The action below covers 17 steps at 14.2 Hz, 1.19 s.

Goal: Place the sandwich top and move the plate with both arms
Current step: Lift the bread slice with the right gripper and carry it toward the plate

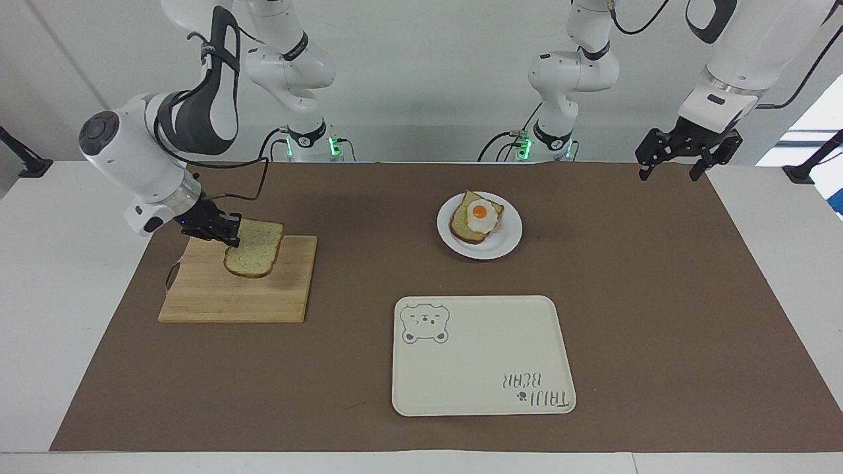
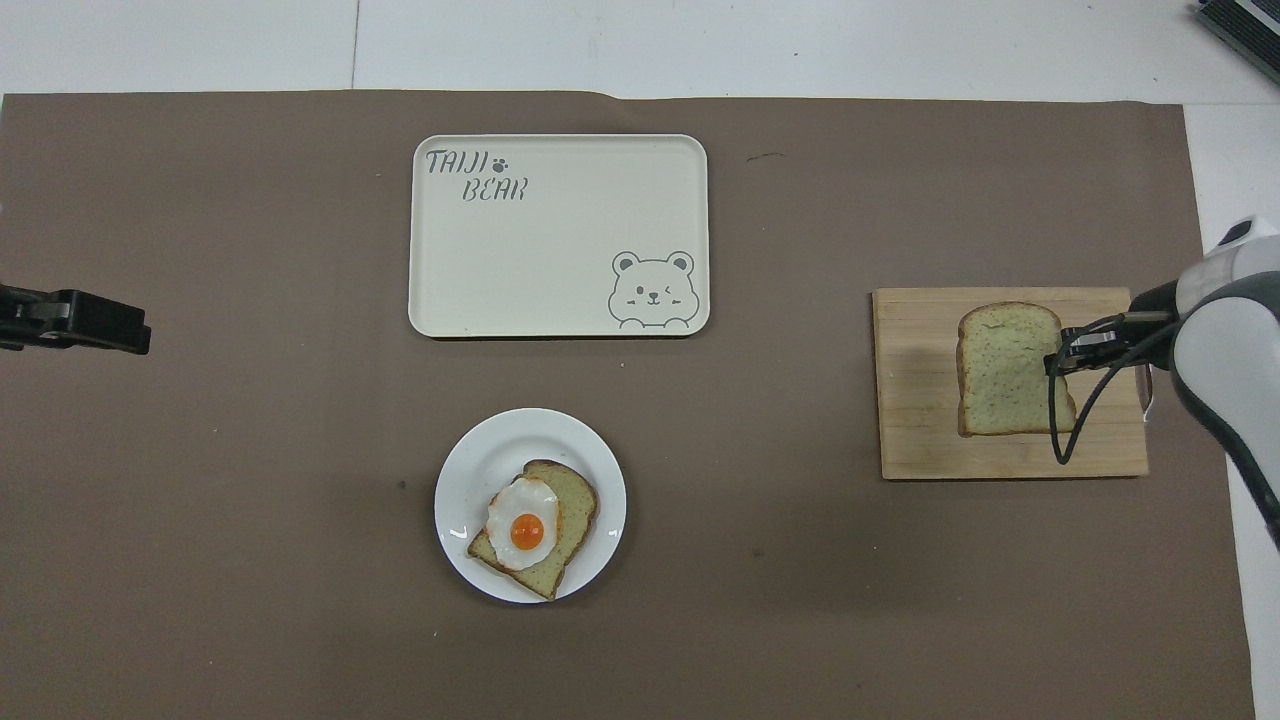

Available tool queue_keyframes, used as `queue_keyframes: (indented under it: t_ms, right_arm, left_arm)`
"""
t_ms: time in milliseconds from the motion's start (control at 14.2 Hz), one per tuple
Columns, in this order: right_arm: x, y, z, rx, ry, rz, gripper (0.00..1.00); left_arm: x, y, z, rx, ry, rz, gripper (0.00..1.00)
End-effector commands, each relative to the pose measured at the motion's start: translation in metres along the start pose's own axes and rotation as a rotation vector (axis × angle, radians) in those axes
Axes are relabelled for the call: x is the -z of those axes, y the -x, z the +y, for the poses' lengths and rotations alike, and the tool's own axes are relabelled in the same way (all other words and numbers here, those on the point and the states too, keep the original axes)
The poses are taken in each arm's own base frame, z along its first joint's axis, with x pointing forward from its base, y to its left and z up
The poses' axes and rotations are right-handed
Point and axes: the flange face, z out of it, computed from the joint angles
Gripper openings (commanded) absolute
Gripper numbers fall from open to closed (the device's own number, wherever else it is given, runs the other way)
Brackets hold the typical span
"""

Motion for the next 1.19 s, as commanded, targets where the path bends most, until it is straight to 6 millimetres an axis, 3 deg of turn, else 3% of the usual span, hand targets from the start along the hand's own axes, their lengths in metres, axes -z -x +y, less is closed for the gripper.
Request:
queue_keyframes:
  t_ms: [0,140,772,1123]
  right_arm:
    - [0.012,-0.004,-0.010,-0.005,-0.036,0.014,0.00]
    - [0.011,-0.007,-0.015,-0.027,-0.036,0.017,0.00]
    - [0.011,-0.036,-0.139,-0.118,-0.033,0.057,0.00]
    - [0.009,-0.040,-0.176,-0.128,-0.092,0.056,0.00]
  left_arm:
    - [0.002,0.002,-0.003,-0.009,0.001,-0.007,1.00]
    - [0.002,0.002,-0.003,-0.009,0.001,-0.007,1.00]
    - [0.002,0.002,-0.003,-0.009,0.001,-0.007,1.00]
    - [0.002,0.002,-0.003,-0.009,0.001,-0.007,1.00]
